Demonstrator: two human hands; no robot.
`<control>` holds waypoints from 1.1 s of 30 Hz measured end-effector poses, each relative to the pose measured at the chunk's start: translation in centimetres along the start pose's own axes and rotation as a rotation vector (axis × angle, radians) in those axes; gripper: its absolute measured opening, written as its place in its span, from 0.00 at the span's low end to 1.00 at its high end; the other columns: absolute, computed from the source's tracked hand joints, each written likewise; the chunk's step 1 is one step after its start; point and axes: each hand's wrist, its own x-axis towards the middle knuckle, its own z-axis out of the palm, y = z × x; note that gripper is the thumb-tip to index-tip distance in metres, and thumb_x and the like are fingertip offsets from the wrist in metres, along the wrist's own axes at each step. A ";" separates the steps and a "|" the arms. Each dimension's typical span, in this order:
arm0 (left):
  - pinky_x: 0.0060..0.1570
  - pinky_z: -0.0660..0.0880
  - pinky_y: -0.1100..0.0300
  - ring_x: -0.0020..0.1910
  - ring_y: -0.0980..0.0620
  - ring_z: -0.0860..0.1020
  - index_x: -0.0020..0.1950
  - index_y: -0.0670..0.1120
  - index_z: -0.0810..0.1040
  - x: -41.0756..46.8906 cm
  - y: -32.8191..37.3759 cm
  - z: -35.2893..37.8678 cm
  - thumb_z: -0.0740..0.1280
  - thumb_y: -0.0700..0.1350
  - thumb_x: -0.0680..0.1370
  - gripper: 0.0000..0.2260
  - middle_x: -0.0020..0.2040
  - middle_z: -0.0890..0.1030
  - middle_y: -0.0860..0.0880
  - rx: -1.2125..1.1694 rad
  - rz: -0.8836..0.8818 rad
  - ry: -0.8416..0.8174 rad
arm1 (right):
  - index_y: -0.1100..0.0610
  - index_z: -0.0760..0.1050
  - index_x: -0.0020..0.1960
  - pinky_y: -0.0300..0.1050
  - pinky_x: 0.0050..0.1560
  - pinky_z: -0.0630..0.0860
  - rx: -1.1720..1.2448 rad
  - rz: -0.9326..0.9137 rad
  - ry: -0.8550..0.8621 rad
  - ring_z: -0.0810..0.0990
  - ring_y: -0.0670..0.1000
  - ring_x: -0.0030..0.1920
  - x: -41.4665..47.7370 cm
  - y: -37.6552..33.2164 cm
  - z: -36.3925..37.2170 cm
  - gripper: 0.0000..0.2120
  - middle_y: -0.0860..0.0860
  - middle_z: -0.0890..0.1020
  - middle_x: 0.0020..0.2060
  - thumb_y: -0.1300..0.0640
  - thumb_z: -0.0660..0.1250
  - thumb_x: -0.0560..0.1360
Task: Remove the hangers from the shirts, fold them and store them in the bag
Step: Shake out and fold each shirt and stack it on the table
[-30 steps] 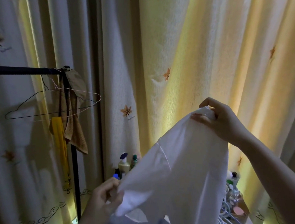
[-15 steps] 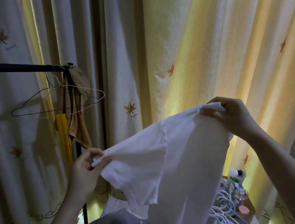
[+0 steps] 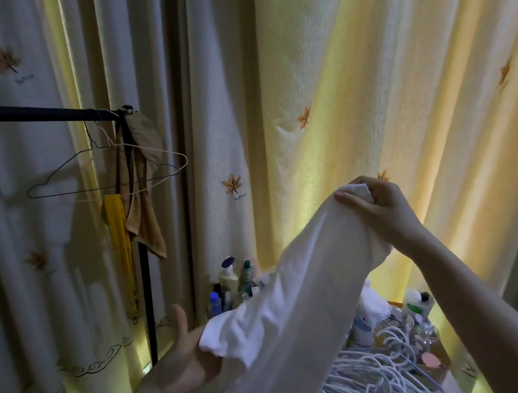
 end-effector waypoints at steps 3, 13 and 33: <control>0.48 0.80 0.49 0.55 0.39 0.81 0.68 0.42 0.70 0.0 -0.6 -0.3 0.81 0.49 0.61 0.39 0.57 0.81 0.37 0.335 0.046 0.093 | 0.51 0.81 0.41 0.38 0.40 0.72 -0.015 0.034 0.003 0.77 0.39 0.37 -0.4 0.6 0.0 0.05 0.48 0.82 0.36 0.52 0.69 0.74; 0.56 0.77 0.47 0.59 0.41 0.79 0.60 0.43 0.81 0.2 -0.4 -0.5 0.68 0.58 0.71 0.24 0.60 0.80 0.38 0.126 0.056 0.322 | 0.48 0.81 0.40 0.40 0.42 0.73 0.025 0.050 0.060 0.78 0.38 0.37 -1.8 0.8 -1.2 0.05 0.41 0.82 0.35 0.52 0.68 0.75; 0.49 0.80 0.53 0.58 0.41 0.79 0.68 0.45 0.68 2.7 -6.2 0.4 0.62 0.27 0.73 0.25 0.60 0.80 0.40 0.192 -0.023 0.143 | 0.56 0.81 0.44 0.45 0.44 0.76 0.032 0.034 -0.050 0.79 0.45 0.41 -2.9 0.5 -1.2 0.06 0.49 0.82 0.40 0.54 0.69 0.74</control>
